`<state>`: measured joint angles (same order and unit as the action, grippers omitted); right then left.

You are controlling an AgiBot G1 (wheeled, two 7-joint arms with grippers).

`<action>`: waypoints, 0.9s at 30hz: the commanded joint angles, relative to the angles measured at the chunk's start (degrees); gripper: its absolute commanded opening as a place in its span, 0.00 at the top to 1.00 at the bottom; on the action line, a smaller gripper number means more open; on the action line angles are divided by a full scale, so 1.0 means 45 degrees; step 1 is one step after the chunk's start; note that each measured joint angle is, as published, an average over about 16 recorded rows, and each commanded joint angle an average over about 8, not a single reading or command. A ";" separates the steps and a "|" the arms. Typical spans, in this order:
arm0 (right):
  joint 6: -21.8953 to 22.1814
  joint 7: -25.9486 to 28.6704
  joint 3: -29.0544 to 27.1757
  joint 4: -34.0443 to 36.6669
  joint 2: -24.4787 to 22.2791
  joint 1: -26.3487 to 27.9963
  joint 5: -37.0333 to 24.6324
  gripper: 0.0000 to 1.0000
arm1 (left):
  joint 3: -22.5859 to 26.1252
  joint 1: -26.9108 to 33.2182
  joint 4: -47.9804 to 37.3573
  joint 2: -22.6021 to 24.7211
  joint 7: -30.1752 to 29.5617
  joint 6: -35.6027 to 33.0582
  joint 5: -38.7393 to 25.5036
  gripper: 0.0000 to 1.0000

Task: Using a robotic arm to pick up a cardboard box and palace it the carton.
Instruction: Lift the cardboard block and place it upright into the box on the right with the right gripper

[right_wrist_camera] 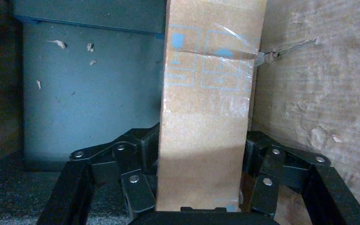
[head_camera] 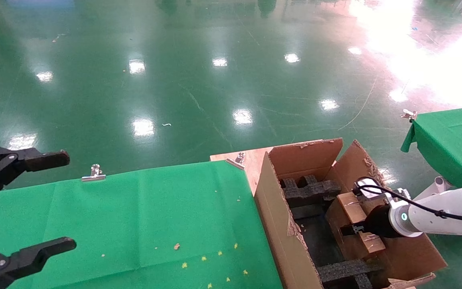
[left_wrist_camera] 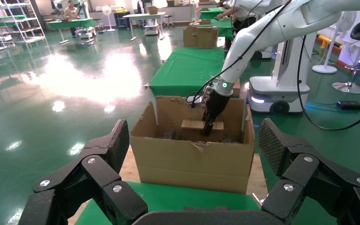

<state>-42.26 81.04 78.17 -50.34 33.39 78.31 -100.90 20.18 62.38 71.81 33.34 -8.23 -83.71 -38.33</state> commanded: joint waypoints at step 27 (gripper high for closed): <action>0.0092 0.0230 -0.0196 -0.1701 -0.0830 0.0865 -0.0874 0.00 | 0.0002 0.0001 -0.0001 0.0000 0.0001 0.0000 0.0001 0.00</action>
<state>-41.88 80.93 77.33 -58.76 29.84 82.70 -105.46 20.19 62.39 71.80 33.34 -8.22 -83.70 -38.33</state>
